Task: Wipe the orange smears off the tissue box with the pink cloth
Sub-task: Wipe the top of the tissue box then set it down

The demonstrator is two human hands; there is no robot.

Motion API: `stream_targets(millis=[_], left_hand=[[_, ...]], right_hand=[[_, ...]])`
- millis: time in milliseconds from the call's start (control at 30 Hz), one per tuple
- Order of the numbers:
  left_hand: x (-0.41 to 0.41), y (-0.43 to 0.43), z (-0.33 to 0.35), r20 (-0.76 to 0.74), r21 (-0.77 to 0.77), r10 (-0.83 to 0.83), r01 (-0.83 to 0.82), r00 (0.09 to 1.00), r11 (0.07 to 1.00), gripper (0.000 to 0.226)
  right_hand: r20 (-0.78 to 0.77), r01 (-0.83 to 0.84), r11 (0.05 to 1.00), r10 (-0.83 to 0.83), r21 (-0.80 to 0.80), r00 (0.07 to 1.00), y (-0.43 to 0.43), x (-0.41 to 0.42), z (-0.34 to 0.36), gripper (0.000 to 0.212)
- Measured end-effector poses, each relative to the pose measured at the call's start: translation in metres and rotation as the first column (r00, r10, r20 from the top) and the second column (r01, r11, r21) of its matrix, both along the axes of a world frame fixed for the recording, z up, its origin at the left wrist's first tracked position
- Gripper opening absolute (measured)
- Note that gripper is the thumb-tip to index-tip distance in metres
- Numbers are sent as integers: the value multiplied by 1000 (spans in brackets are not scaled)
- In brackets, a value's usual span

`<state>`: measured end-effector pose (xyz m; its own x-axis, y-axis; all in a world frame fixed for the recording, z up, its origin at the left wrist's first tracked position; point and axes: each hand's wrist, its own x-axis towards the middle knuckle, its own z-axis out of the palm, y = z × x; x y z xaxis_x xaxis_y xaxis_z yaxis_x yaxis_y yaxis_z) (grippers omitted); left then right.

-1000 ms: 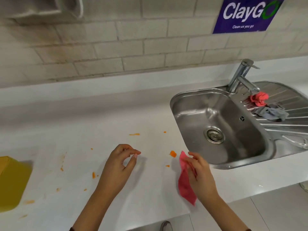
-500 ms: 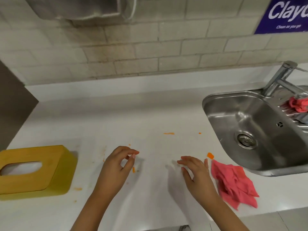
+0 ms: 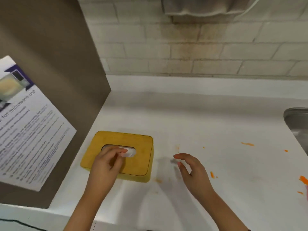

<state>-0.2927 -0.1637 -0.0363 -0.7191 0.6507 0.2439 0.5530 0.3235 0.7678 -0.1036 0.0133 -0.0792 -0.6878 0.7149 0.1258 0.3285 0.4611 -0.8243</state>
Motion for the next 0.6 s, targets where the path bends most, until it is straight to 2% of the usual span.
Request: stream_targets(millis=[167, 300, 400, 500, 600], left_hand=[[-29, -30, -15, -19, 28, 212, -212, 977, 977, 30], [-38, -38, -30, 38, 78, 410, -412, 911, 908, 35], [-35, -39, -37, 185, 98, 514, -536, 838, 839, 39], [-35, -37, -44, 385, 86, 524, -594, 760, 800, 52], [-33, -36, -51, 575, 54, 515, -658, 636, 751, 59]], right_hand=[[20, -76, 981, 81, -181, 997, -16, -37, 2, 28], [74, -75, 965, 97, -253, 993, -15, -56, -1, 31], [97, -63, 935, 103, -348, 990, -12, -68, -2, 39], [111, -57, 878, 124, -474, 986, -12, -82, 1, 54], [106, -92, 802, 191, -590, 976, -13, -92, 3, 76]])
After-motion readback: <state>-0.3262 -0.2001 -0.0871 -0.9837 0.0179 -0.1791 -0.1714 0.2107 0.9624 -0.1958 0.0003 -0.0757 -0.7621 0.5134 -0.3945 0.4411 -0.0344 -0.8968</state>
